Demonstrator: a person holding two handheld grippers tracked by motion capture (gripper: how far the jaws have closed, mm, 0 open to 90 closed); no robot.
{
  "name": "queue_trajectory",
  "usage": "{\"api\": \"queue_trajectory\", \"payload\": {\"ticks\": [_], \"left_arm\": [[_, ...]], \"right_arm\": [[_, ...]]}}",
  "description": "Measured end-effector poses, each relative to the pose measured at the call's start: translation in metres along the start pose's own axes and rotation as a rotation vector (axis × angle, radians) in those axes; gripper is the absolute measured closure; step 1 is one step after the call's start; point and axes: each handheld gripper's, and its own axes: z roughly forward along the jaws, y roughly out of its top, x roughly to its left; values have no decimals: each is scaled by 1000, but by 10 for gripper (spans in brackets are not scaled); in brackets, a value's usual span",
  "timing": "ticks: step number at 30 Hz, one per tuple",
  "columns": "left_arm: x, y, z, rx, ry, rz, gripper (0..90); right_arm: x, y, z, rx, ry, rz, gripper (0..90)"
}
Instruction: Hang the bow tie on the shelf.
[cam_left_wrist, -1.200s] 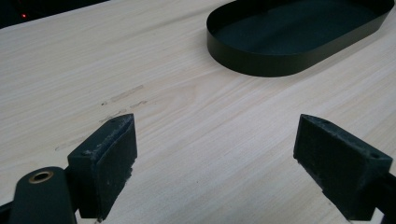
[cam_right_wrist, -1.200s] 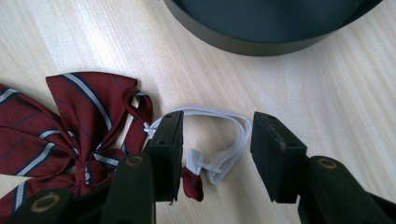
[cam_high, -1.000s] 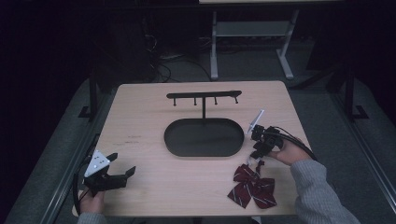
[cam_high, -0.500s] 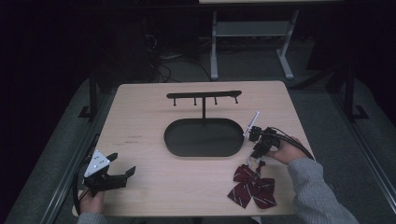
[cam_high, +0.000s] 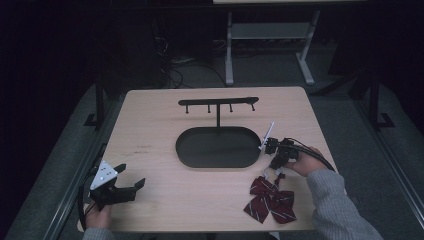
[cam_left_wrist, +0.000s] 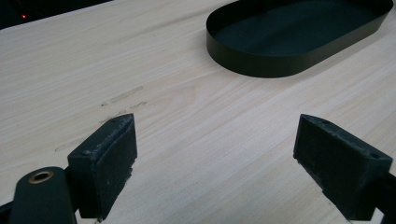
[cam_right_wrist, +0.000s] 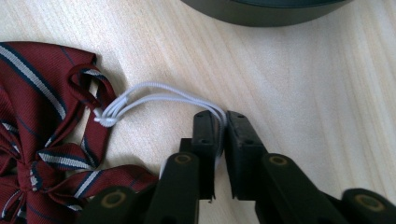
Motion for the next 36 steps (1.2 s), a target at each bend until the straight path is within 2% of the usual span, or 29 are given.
{"api": "queue_trajectory", "payload": {"ticks": [3, 12, 19, 28, 36], "left_arm": [[0, 0, 0, 1, 0, -1, 131], [0, 0, 0, 0, 0, -1, 131], [-1, 0, 0, 2, 1, 4, 131], [-1, 0, 0, 3, 1, 6, 131], [-2, 0, 1, 2, 2, 2, 131]], "right_arm": [[0, 0, 0, 1, 6, 2, 863], [1, -2, -5, -16, 14, -2, 879], [11, -3, -20, -67, -1, -22, 881], [18, -6, -31, -103, -3, -37, 881], [31, -3, -53, -159, -23, -75, 881]]}}
